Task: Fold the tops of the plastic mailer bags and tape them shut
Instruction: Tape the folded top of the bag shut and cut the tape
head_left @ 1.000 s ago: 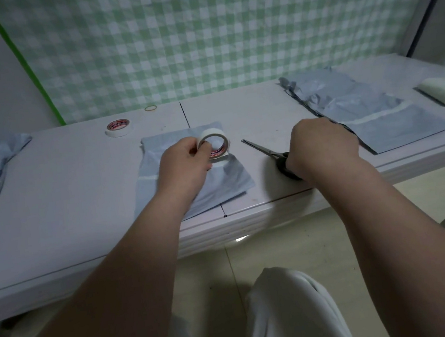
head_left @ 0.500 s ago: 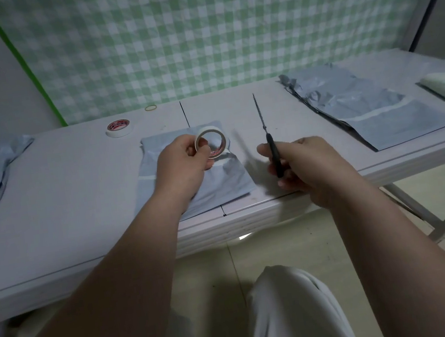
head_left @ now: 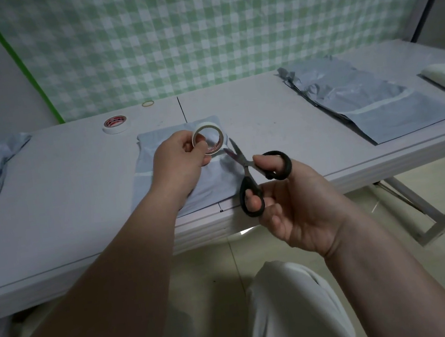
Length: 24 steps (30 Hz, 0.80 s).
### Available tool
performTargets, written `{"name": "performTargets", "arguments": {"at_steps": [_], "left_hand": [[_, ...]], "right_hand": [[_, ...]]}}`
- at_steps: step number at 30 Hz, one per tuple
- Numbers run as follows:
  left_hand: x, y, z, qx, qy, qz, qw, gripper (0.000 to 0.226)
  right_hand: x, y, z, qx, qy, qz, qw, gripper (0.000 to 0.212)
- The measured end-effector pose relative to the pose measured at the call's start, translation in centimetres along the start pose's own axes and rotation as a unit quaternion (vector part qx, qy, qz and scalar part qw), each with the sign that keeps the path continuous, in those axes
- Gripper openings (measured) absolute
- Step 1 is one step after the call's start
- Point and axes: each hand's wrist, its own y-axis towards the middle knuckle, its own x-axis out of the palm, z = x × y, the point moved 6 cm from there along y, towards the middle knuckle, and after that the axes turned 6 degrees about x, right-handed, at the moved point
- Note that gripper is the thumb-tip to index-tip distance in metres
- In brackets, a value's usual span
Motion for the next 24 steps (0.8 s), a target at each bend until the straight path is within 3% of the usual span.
{"name": "performTargets", "arguments": {"at_steps": [11,24], "left_hand": [[0.0,-0.1,0.1,0.001,0.008,-0.005,1.0,0.011],[-0.1,-0.1,0.0,0.007,0.016,-0.01,1.0,0.013]], "right_hand": [[-0.3,0.5,-0.6,-0.044,-0.031,0.093,0.994,0.034],[-0.4,0.9,-1.6,-0.039,-0.07,0.115,0.99,0.032]]}}
